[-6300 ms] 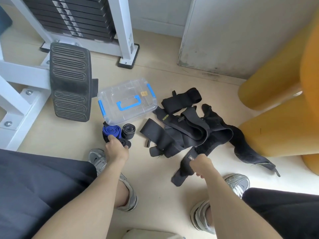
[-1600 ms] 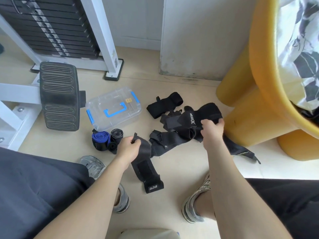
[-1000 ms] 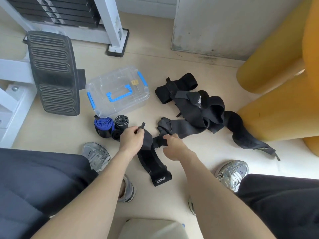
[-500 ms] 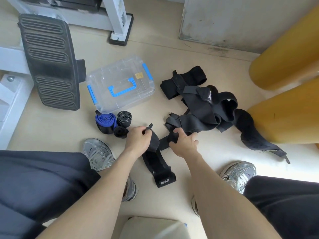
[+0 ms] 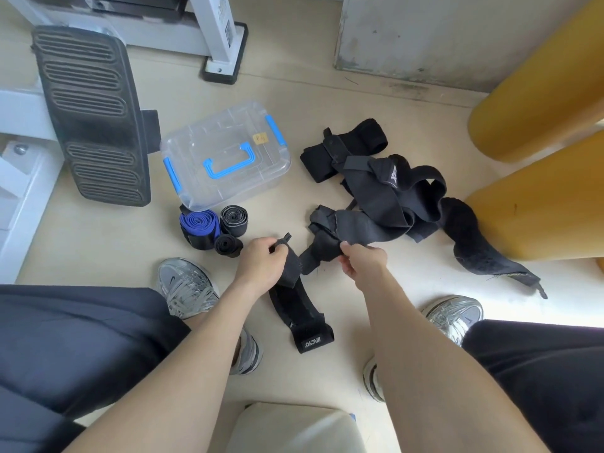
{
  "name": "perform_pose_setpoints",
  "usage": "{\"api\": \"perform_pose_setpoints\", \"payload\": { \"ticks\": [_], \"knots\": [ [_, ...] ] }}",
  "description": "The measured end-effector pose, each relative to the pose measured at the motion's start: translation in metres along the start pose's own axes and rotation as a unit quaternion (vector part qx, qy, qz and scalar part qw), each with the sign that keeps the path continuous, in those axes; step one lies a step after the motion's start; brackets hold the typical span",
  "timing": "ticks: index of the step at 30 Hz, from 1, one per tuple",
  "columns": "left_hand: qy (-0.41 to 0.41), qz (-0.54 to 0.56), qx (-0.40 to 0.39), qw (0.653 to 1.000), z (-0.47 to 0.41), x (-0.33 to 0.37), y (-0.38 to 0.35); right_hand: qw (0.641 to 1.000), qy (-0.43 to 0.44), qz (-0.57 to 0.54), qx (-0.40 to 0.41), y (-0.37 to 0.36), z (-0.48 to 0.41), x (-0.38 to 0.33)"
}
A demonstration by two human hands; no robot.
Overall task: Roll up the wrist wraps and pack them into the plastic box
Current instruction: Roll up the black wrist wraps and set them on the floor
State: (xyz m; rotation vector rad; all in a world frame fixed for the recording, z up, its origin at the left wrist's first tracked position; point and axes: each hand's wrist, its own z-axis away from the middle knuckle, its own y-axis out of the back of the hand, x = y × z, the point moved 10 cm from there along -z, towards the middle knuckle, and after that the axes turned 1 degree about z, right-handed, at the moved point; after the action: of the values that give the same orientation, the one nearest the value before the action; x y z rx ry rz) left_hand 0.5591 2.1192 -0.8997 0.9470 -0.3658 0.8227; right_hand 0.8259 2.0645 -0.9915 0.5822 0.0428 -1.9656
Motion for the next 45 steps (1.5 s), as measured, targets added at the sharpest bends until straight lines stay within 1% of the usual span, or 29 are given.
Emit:
{"api": "perform_pose_setpoints", "payload": {
  "ticks": [2, 4, 5, 8, 11, 13, 15, 16, 17, 18, 21, 22, 24, 26, 27, 30, 32, 34, 35, 37, 39, 41, 43, 44, 45],
  "knots": [
    [0.005, -0.002, 0.010, 1.000, -0.002, 0.001, 0.003, 0.999, 0.015, 0.017, -0.038, -0.006, 0.005, -0.007],
    [0.005, -0.004, 0.025, 1.000, -0.002, 0.006, 0.007, 0.996, 0.052, 0.019, -0.073, -0.009, 0.016, -0.019],
    [0.006, -0.003, 0.032, 0.999, -0.001, 0.009, 0.009, 0.994, 0.075, 0.011, -0.078, -0.008, 0.023, -0.026],
    [0.007, 0.005, 0.047, 0.999, 0.006, 0.018, 0.014, 0.991, 0.121, -0.035, -0.043, 0.010, 0.043, -0.045],
    [-0.001, 0.012, 0.054, 0.998, 0.016, 0.027, 0.015, 0.990, 0.129, -0.063, -0.012, 0.026, 0.063, -0.059],
    [-0.016, 0.004, 0.058, 0.998, 0.024, 0.034, 0.015, 0.987, 0.105, -0.116, 0.036, 0.042, 0.079, -0.069],
    [-0.032, -0.006, 0.056, 0.998, 0.033, 0.042, 0.014, 0.976, 0.063, -0.203, 0.054, 0.053, 0.100, -0.083],
    [-0.037, -0.007, 0.058, 0.998, 0.037, 0.045, 0.014, 0.969, 0.054, -0.236, 0.044, 0.054, 0.112, -0.094],
    [-0.041, -0.008, 0.061, 0.997, 0.040, 0.047, 0.015, 0.967, 0.060, -0.246, 0.029, 0.054, 0.125, -0.108],
    [-0.046, -0.009, 0.063, 0.997, 0.043, 0.050, 0.015, 0.968, 0.076, -0.238, 0.013, 0.055, 0.139, -0.124],
    [-0.069, -0.003, 0.053, 0.996, 0.051, 0.064, 0.019, 0.972, 0.167, -0.159, -0.049, 0.057, 0.179, -0.170],
    [-0.073, -0.001, 0.049, 0.996, 0.052, 0.067, 0.022, 0.966, 0.197, -0.146, -0.082, 0.056, 0.191, -0.182],
    [-0.069, 0.015, 0.045, 0.996, 0.054, 0.072, 0.029, 0.946, 0.235, -0.155, -0.163, 0.053, 0.214, -0.196],
    [-0.064, 0.044, 0.036, 0.996, 0.056, 0.077, 0.036, 0.919, 0.245, -0.183, -0.250, 0.047, 0.233, -0.199],
    [-0.063, 0.055, 0.025, 0.996, 0.057, 0.080, 0.038, 0.911, 0.249, -0.186, -0.271, 0.046, 0.236, -0.197],
    [-0.067, 0.090, -0.021, 0.993, 0.065, 0.088, 0.039, 0.912, 0.247, -0.177, -0.275, 0.047, 0.240, -0.185],
    [-0.072, 0.125, -0.055, 0.988, 0.072, 0.097, 0.038, 0.909, 0.240, -0.172, -0.293, 0.043, 0.243, -0.180],
    [-0.056, 0.154, -0.095, 0.982, 0.079, 0.105, 0.034, 0.911, 0.261, -0.115, -0.297, 0.040, 0.249, -0.178],
    [-0.053, 0.174, -0.116, 0.976, 0.082, 0.110, 0.032, 0.911, 0.282, -0.058, -0.295, 0.038, 0.252, -0.177],
    [-0.044, 0.239, -0.151, 0.958, 0.085, 0.120, 0.029, 0.895, 0.310, 0.063, -0.316, 0.028, 0.257, -0.167],
    [-0.020, 0.266, -0.162, 0.950, 0.086, 0.121, 0.027, 0.876, 0.283, 0.140, -0.366, 0.014, 0.254, -0.139],
    [-0.022, 0.239, -0.152, 0.959, 0.084, 0.117, 0.026, 0.861, 0.245, 0.176, -0.410, 0.005, 0.246, -0.108],
    [-0.008, 0.212, -0.138, 0.967, 0.080, 0.105, 0.024, 0.848, 0.218, 0.212, -0.434, 0.001, 0.233, -0.082],
    [0.000, 0.198, -0.133, 0.971, 0.079, 0.097, 0.024, 0.846, 0.191, 0.222, -0.445, -0.001, 0.227, -0.070],
    [-0.001, 0.176, -0.136, 0.975, 0.079, 0.092, 0.024, 0.854, 0.154, 0.221, -0.444, 0.000, 0.216, -0.059]
  ]
}}
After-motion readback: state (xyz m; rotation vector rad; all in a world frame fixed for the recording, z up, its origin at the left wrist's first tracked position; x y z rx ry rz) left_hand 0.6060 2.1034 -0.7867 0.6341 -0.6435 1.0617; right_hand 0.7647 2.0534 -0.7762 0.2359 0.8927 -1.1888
